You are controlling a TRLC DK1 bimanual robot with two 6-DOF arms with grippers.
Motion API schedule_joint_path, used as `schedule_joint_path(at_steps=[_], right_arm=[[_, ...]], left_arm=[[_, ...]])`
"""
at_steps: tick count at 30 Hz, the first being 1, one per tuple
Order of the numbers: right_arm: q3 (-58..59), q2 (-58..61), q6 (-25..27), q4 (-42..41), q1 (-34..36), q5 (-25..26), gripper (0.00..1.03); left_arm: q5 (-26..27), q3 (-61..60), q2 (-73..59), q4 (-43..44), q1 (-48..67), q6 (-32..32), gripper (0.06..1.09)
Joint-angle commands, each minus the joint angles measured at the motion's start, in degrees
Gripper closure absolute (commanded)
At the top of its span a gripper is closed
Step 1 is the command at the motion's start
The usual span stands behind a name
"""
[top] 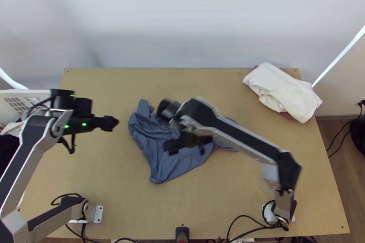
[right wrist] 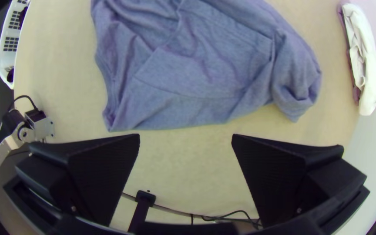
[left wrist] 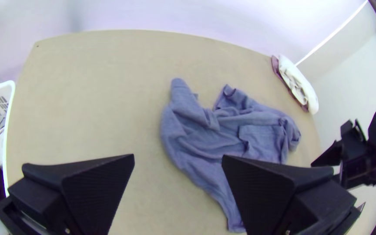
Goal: Fold the t-shirt
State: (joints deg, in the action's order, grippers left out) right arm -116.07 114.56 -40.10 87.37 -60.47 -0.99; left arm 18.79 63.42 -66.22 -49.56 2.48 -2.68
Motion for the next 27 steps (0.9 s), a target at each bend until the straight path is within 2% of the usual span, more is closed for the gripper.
schedule_joint_path(at_steps=[1,6,10,15,18,27], right_arm=[[-3.9,4.3,-2.9,1.7,-2.3,-0.4,0.08],[-9.8,11.1,-2.7,1.7,-3.7,-0.4,0.11],[-15.0,16.7,-2.3,1.4,-3.8,-0.3,0.19],[-15.9,20.4,-1.2,1.2,-4.2,-0.2,0.20],[-16.6,22.0,-1.4,1.0,-4.2,0.8,0.30],[-17.2,24.0,-1.1,-2.3,-4.7,3.5,0.30]], left_arm=[[1.3,-1.6,2.8,0.3,-2.7,0.8,0.11],[1.3,-3.4,5.7,0.2,-4.9,1.4,0.11],[1.3,-4.4,7.2,0.0,-6.4,2.2,0.11],[1.3,-4.4,7.9,-0.2,-7.8,2.6,0.11],[1.3,-4.4,8.0,-0.2,-8.4,3.3,0.11],[1.4,-4.3,7.8,-0.2,-9.2,4.3,0.11]])
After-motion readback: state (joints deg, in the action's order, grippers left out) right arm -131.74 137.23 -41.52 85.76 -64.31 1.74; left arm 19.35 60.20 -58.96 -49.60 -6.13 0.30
